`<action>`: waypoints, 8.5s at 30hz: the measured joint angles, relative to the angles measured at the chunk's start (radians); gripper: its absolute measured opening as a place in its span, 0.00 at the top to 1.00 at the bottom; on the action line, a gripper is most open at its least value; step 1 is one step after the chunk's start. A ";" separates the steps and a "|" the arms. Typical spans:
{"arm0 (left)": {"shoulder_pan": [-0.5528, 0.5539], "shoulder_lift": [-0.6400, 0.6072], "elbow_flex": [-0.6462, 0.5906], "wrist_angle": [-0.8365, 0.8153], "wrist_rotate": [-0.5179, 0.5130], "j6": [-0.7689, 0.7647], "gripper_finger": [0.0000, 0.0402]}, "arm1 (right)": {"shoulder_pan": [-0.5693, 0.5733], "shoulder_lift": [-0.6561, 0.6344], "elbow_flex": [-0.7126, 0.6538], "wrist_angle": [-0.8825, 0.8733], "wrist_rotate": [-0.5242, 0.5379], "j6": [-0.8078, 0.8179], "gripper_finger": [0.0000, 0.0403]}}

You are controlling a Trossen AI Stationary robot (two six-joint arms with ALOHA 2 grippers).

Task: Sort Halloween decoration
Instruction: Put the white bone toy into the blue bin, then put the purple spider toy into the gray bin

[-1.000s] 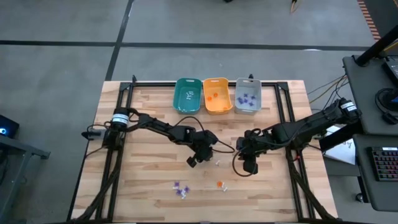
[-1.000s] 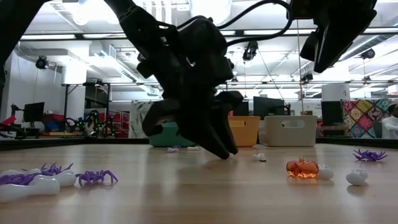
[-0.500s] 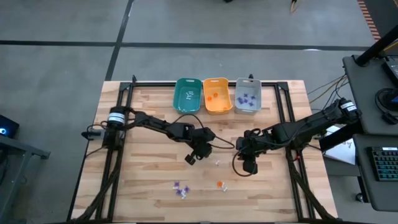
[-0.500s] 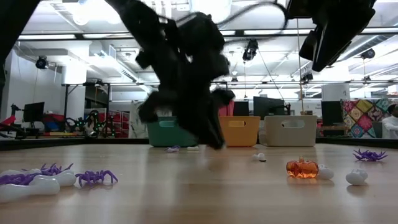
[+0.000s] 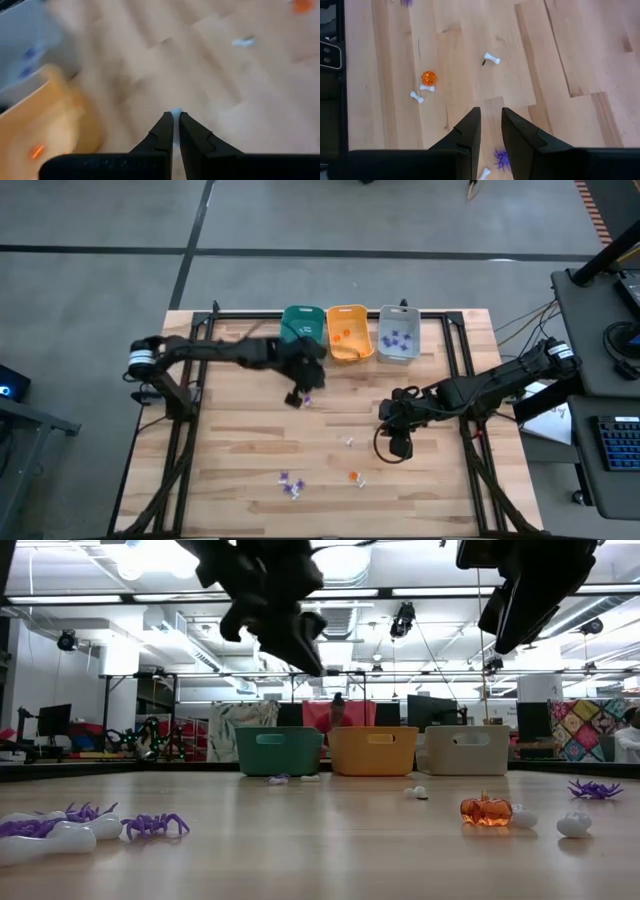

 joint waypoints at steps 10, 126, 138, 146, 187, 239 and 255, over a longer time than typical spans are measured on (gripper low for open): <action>0.354 -0.005 0.001 -0.012 -0.045 -0.009 1.00 | 0.000 0.000 0.000 0.000 0.027 -0.006 0.83; -0.187 -0.400 -0.401 0.288 -0.334 -0.809 0.90 | 0.016 0.470 0.069 -0.241 -0.082 0.354 0.81; -0.187 -0.400 -0.401 0.305 -0.358 -0.809 0.90 | 0.010 0.447 0.069 -0.244 -0.082 0.298 0.97; -0.209 -0.400 -0.413 0.383 -0.358 -0.808 0.90 | -0.058 0.311 0.069 -0.239 -0.057 0.247 0.98; -0.247 -0.400 -0.493 0.521 -0.358 -0.858 0.90 | -1.113 0.513 0.333 -0.256 0.199 -0.405 0.98; -0.338 -0.399 -0.592 0.464 -0.060 -1.159 0.90 | -0.449 -0.212 -0.101 0.239 0.207 -0.314 0.89; -0.700 -0.399 -0.591 0.462 -0.312 -1.297 0.90 | -0.303 -0.209 -0.145 0.375 0.207 -0.454 0.89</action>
